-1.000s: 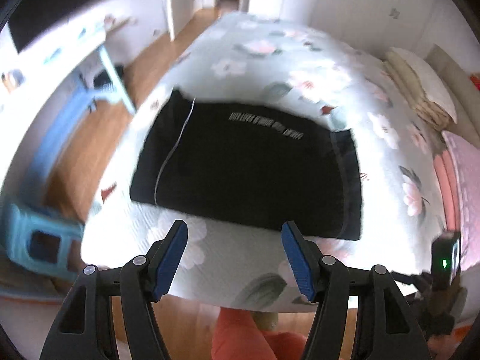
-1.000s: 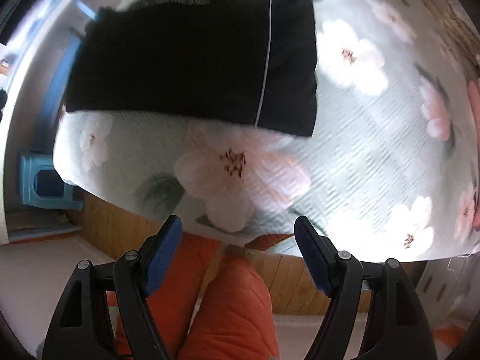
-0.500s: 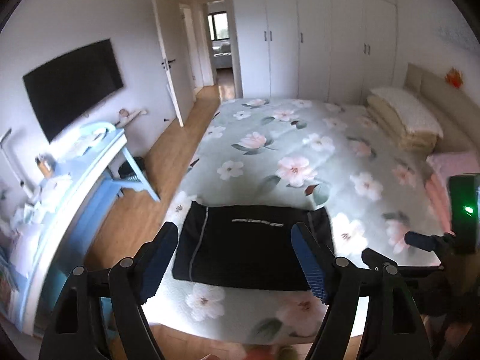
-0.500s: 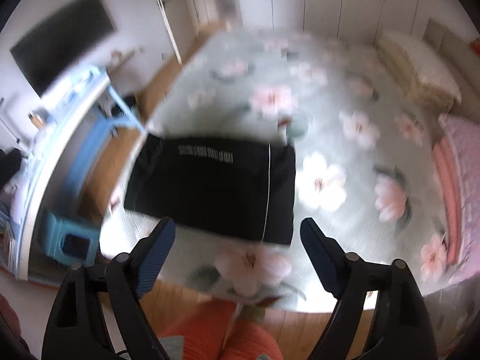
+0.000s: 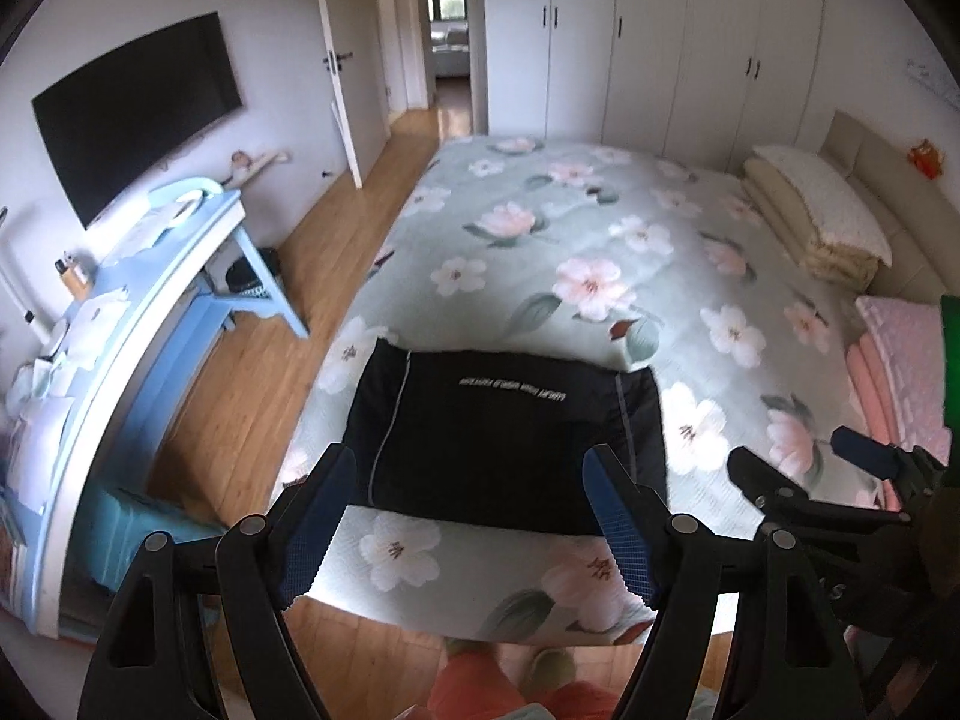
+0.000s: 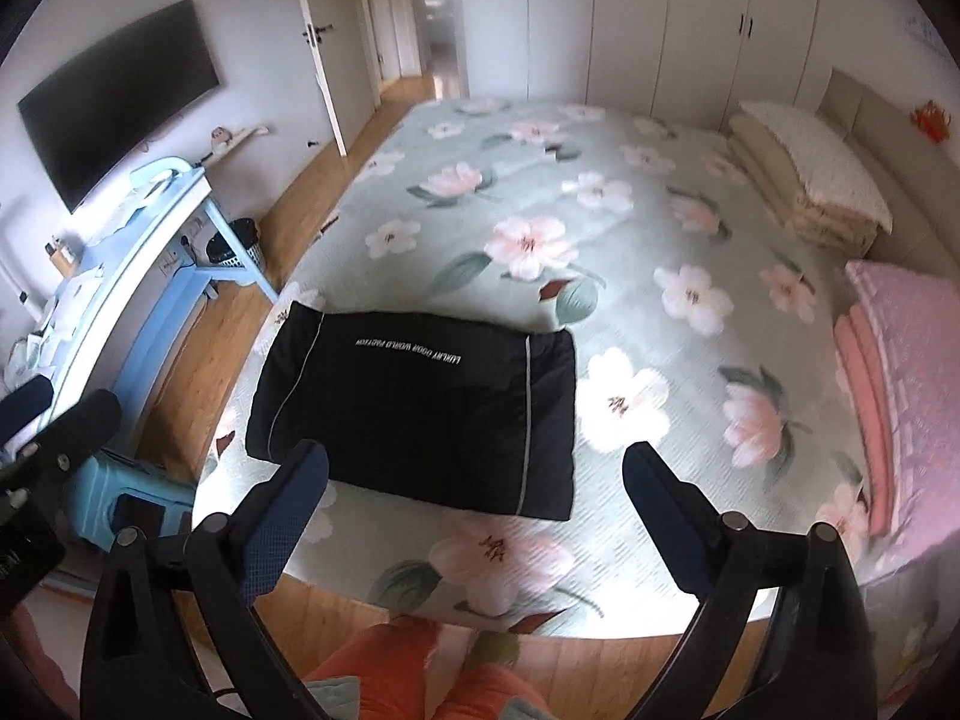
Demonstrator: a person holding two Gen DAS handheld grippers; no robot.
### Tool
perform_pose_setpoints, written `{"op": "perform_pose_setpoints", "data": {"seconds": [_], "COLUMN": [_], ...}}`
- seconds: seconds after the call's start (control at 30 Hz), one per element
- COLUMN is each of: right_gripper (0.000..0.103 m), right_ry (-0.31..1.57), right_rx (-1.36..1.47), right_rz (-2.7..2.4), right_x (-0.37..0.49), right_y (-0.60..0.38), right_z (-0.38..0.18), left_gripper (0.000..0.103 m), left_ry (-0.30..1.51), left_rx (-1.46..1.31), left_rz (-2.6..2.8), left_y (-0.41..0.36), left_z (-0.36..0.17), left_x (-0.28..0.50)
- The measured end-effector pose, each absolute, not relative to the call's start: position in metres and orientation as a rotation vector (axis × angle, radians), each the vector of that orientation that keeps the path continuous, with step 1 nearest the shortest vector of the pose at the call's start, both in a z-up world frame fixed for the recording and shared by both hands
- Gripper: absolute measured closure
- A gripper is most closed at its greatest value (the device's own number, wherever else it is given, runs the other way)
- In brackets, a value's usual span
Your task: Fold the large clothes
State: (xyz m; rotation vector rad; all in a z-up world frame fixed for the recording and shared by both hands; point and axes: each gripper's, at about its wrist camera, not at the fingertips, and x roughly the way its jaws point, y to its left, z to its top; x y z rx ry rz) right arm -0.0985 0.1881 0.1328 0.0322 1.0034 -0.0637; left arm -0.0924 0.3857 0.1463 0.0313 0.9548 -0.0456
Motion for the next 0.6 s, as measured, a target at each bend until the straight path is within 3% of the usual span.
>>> {"op": "perform_pose_setpoints", "data": {"seconds": [0.6], "right_gripper": [0.004], "right_ry": [1.078], "right_rx": [0.062], "right_rz": [-0.151], "right_x": [-0.037], "right_y": [0.23], "right_z": [0.095], "left_gripper": [0.024], "left_ry": [1.054], "left_rx": [0.052], "left_rz": [-0.105], "left_y": [0.43], "left_z": [0.103], "left_x": [-0.01]}}
